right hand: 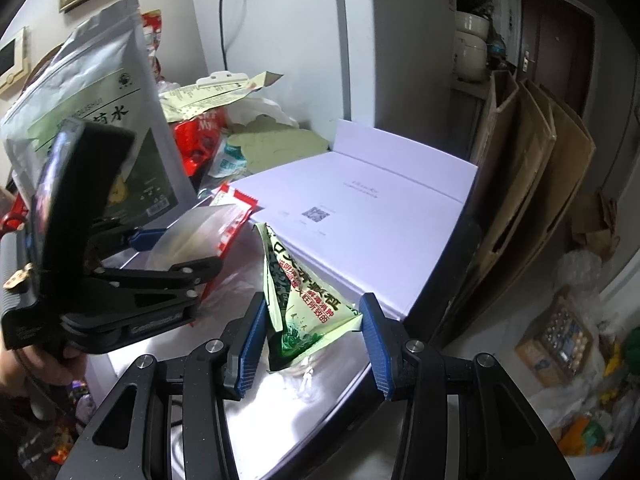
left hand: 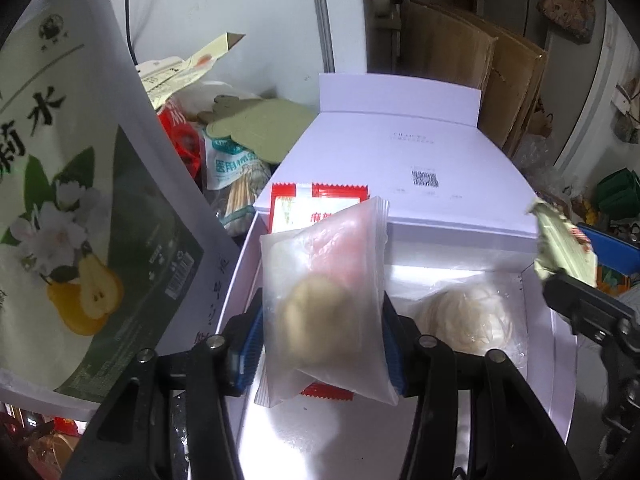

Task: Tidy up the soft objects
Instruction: 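Lower the clear zip bag into the box with left tool while right tool drops the green packet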

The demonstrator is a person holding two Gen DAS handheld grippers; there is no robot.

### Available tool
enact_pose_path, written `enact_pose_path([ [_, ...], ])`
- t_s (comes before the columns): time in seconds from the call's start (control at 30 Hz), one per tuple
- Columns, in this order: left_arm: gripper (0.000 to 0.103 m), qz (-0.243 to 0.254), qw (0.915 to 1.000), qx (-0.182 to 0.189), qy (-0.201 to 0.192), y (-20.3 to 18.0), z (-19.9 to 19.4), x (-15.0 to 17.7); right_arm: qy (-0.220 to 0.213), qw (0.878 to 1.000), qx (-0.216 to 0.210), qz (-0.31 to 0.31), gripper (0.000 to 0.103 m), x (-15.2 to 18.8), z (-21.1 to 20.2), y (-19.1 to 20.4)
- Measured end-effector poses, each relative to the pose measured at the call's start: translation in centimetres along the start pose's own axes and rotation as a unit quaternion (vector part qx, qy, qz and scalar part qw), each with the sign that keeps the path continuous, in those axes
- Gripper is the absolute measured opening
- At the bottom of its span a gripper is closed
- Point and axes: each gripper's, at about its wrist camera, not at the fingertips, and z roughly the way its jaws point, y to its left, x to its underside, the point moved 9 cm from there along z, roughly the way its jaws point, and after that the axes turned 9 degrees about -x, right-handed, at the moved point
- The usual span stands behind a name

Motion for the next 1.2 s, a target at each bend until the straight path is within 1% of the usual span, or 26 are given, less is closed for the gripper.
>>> enact_pose_path([
  [0.03, 0.057, 0.000, 1.0000, -0.003, 0.002, 0.1, 0.0, -0.1, 0.002, 1.000, 0.003, 0.000, 0.046, -0.1, 0.2, -0.1],
  [0.07, 0.063, -0.001, 1.0000, -0.004, 0.007, 0.1, 0.0, -0.1, 0.002, 1.000, 0.005, 0.001, 0.046, -0.1, 0.2, -0.1],
  [0.1, 0.067, -0.003, 0.9999, -0.006, 0.011, 0.3, 0.1, -0.2, 0.002, 1.000, 0.005, 0.001, 0.046, -0.2, 0.3, -0.2],
  [0.13, 0.068, -0.005, 0.9999, -0.011, 0.010, 0.5, 0.0, -0.3, 0.002, 1.000, 0.006, 0.001, 0.046, -0.2, 0.4, -0.2],
  [0.27, 0.072, 0.001, 0.9994, -0.032, -0.011, 1.0, -0.8, -0.9, 0.001, 1.000, 0.011, 0.002, 0.046, -0.4, 0.4, -0.3],
  [0.5, 0.072, -0.015, 0.9997, -0.015, -0.014, 1.8, -1.8, -0.9, -0.003, 1.000, 0.015, -0.003, 0.046, -1.0, 0.1, 0.0],
  [0.6, 0.072, -0.021, 0.9994, -0.018, -0.020, 2.4, -2.5, -0.9, -0.011, 1.000, 0.014, -0.001, 0.047, -1.7, -0.2, 0.2],
  [0.77, 0.072, -0.026, 0.9987, -0.028, -0.034, 3.5, -4.1, -0.8, 0.015, 1.000, 0.011, -0.003, 0.048, -1.6, 0.6, 0.7],
  [0.8, 0.072, -0.025, 0.9985, -0.030, -0.037, 3.6, -4.5, -0.8, 0.016, 1.000, 0.013, -0.003, 0.050, -1.5, 0.6, 0.8],
  [0.87, 0.072, -0.024, 0.9981, -0.036, -0.045, 3.9, -5.3, -0.8, 0.017, 1.000, 0.016, -0.001, 0.061, -1.3, 0.4, 0.9],
  [1.0, 0.072, -0.025, 0.9973, -0.039, -0.057, 4.2, -6.9, -0.7, 0.013, 1.000, 0.017, -0.005, 0.062, -1.1, -0.8, 1.5],
  [1.2, 0.072, -0.031, 0.9964, -0.029, -0.074, 4.5, -9.6, -0.7, -0.003, 1.000, 0.020, -0.006, 0.062, -1.7, -3.1, 2.2],
])
